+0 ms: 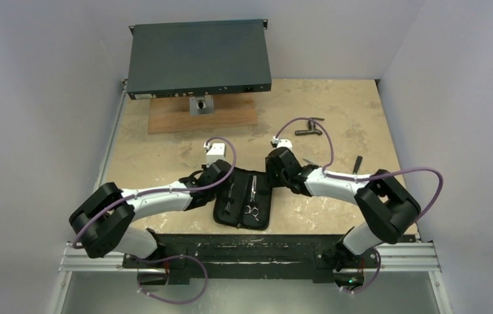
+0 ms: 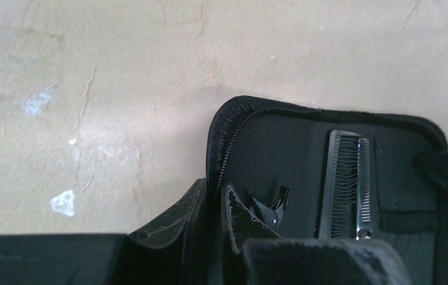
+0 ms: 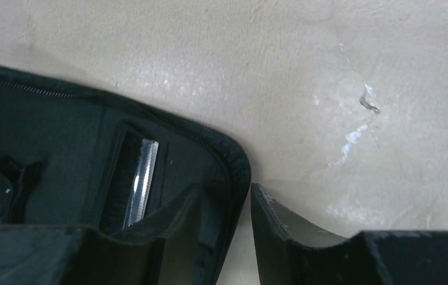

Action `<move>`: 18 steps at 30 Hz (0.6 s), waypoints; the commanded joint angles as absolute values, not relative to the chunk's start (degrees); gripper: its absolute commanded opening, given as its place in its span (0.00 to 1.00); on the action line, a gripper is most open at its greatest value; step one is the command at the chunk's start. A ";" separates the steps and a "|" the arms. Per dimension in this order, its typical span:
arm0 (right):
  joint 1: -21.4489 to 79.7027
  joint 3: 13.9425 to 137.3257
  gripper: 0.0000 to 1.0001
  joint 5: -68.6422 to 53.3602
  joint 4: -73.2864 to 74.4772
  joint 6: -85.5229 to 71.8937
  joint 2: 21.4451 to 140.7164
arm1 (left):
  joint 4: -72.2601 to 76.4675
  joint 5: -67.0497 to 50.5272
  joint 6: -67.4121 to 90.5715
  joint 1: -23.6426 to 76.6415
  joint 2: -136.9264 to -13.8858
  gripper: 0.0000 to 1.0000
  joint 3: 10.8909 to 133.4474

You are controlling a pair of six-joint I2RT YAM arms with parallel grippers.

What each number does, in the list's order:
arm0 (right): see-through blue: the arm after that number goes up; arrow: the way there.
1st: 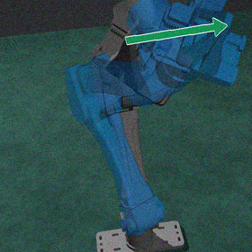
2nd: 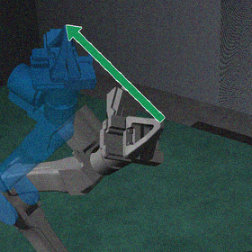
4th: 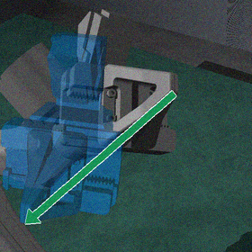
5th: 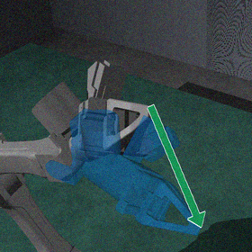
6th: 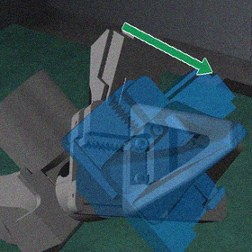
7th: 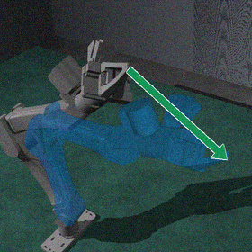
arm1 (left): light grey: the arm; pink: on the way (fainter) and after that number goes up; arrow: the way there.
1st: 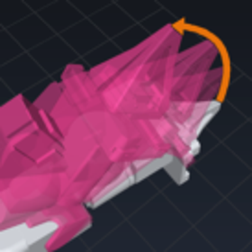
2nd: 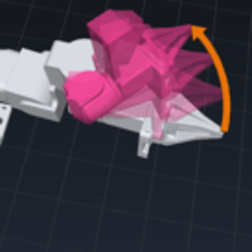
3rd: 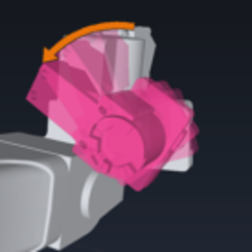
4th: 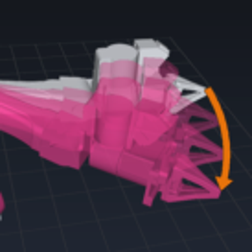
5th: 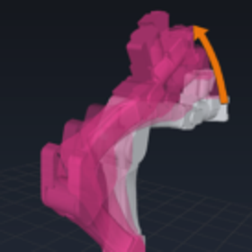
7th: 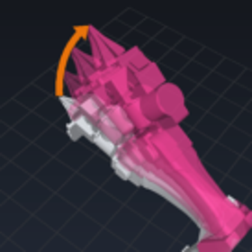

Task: Sort the hair-cutting tools
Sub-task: Place the scissors in the hairdressing tool bag, then adjust the hairdressing tool bag at the center of the board.

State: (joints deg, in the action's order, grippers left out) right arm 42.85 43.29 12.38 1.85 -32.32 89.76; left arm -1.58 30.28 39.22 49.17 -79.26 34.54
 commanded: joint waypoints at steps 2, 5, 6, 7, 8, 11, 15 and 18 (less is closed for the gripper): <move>43.33 42.54 0.42 15.44 4.89 -36.38 81.07 | 3.49 29.76 36.75 48.08 -79.90 0.16 38.28; 42.99 44.20 0.48 18.42 8.86 -37.19 77.22 | 3.25 30.04 36.15 48.10 -78.15 0.32 38.33; 42.24 44.99 0.49 19.12 10.27 -37.64 76.30 | 3.19 30.06 36.13 48.16 -77.50 0.37 38.20; 41.41 45.64 0.50 19.58 11.69 -38.22 75.56 | 3.05 30.08 36.21 48.10 -76.79 0.42 38.09; 40.43 46.23 0.50 20.20 12.94 -38.87 74.98 | 2.76 30.02 36.32 48.11 -76.17 0.45 38.10; 35.76 46.65 0.50 20.93 15.86 -41.22 72.95 | 1.56 30.15 36.87 48.11 -74.29 0.52 37.82; 27.58 46.16 0.50 19.92 16.80 -43.26 70.54 | -0.89 31.74 38.84 48.08 -70.79 0.60 36.62; 23.71 48.23 0.51 21.97 18.16 -42.17 71.81 | -4.17 33.02 40.70 48.16 -65.72 0.61 34.78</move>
